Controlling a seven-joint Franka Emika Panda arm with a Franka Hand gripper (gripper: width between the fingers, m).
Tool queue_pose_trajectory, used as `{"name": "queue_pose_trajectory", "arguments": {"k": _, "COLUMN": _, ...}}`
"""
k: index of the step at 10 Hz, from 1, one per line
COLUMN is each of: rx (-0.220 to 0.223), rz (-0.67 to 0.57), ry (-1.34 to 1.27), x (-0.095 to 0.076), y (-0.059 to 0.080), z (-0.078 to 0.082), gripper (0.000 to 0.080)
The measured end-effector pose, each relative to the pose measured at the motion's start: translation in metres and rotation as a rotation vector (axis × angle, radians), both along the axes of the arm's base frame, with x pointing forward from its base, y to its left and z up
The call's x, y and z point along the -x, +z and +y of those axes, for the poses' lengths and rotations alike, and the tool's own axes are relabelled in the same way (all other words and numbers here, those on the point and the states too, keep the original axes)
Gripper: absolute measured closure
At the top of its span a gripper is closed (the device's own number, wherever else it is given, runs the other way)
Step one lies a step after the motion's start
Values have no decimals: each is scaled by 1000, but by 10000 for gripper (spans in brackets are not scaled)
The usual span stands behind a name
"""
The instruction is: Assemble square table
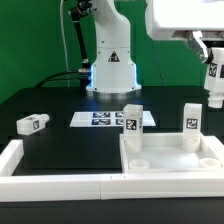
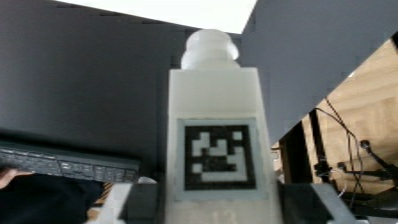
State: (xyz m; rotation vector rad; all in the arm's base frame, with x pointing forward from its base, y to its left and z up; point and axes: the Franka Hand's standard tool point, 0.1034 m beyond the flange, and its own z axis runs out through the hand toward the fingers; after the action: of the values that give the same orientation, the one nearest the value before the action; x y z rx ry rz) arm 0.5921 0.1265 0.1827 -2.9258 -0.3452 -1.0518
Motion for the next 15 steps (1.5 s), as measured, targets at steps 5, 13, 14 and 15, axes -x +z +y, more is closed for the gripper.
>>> {"name": "queue_pose_trajectory", "arguments": {"k": 5, "rx": 38, "rz": 59, "ry": 26, "x": -15, "y": -42, "z": -40, "gripper": 509}}
{"name": "queue_pose_trajectory", "arguments": {"k": 13, "rx": 16, "rz": 90, "ry": 38, "x": -15, "y": -69, "z": -5, "gripper": 509}}
{"name": "queue_pose_trajectory", "arguments": {"k": 14, "rx": 17, "rz": 96, "ry": 38, "x": -15, "y": -74, "z": -5, "gripper": 509}}
{"name": "queue_pose_trajectory", "arguments": {"k": 15, "rx": 18, "rz": 99, "ry": 39, "x": -16, "y": -77, "z": -4, "gripper": 509}}
